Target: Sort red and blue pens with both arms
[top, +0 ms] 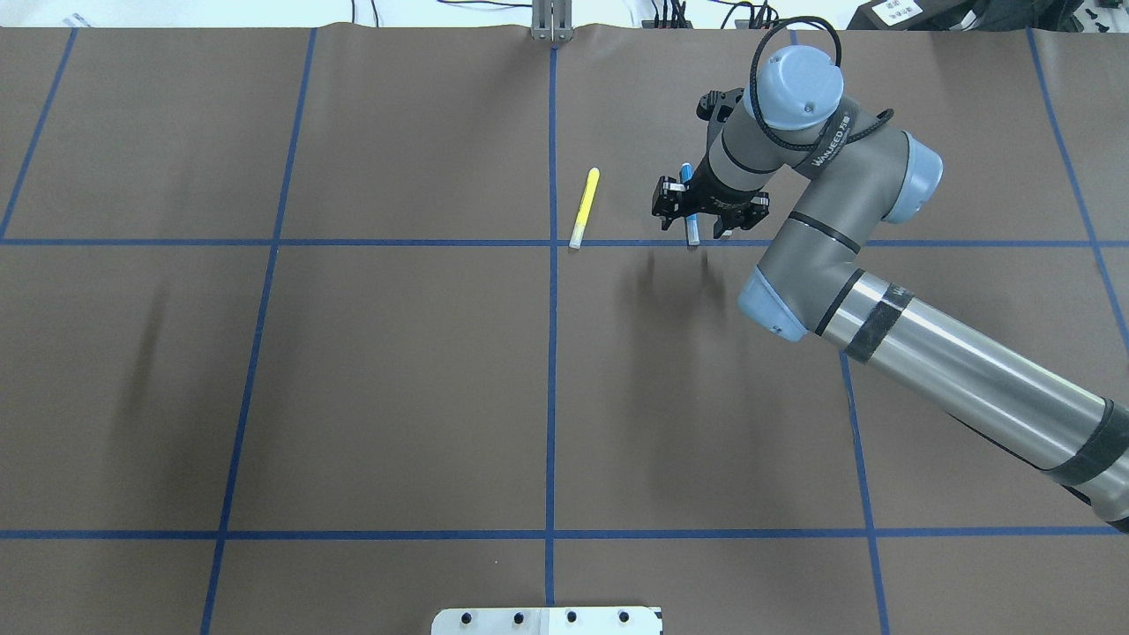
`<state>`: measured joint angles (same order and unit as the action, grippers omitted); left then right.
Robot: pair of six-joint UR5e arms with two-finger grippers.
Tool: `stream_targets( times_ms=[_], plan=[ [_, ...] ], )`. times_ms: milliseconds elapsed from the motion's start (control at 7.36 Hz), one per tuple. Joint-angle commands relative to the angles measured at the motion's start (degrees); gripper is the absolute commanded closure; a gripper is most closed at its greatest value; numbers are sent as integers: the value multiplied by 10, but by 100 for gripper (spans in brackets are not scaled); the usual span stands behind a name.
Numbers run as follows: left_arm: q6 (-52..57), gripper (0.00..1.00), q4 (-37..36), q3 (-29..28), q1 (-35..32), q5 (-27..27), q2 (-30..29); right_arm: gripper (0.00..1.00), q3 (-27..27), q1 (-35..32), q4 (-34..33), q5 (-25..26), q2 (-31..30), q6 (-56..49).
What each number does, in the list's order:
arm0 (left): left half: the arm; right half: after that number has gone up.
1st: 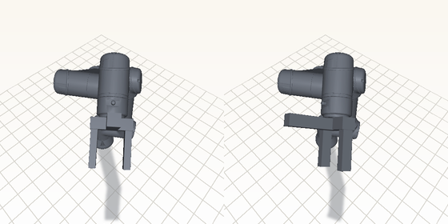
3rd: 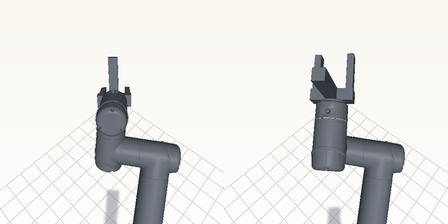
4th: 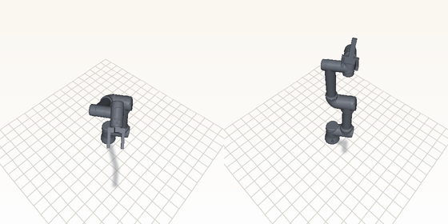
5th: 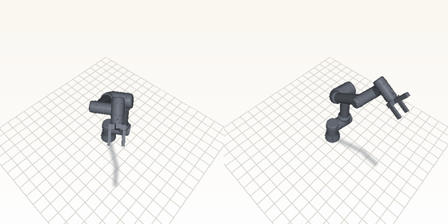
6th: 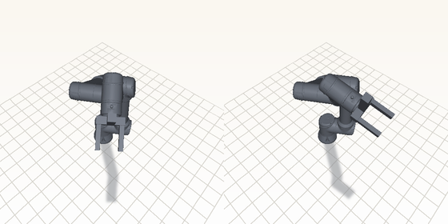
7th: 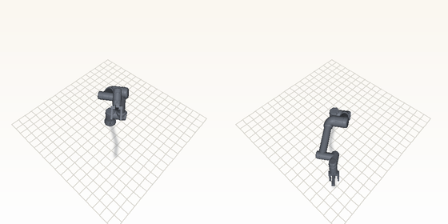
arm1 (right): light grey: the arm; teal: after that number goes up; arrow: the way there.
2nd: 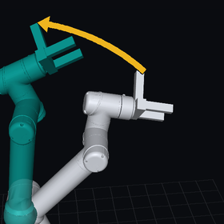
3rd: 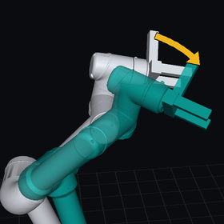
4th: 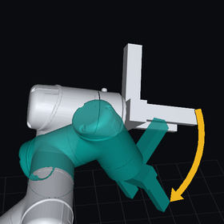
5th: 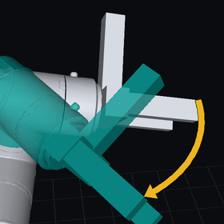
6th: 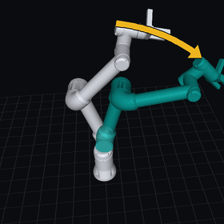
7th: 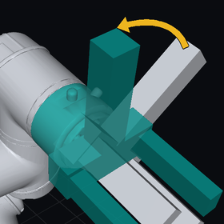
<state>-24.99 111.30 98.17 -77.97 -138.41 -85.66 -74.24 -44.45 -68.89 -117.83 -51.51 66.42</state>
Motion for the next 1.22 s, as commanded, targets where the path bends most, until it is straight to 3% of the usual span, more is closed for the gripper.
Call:
stream_targets(
  times_ms=[0,272,815,951,1087],
  plan=[
    [4,100,0,32,-6,-3,33,30,10,8,1,19,0,3],
    [4,100,0,41,-14,-3,38,36,17,8,2,20,2,3],
    [42,100,0,96,-33,-7,126,44,29,9,2,23,8,-1],
    [56,100,0,107,-37,-7,146,53,29,9,2,23,10,-1],
    [62,100,0,109,-41,-8,162,74,29,10,2,23,10,-2]
  ],
)
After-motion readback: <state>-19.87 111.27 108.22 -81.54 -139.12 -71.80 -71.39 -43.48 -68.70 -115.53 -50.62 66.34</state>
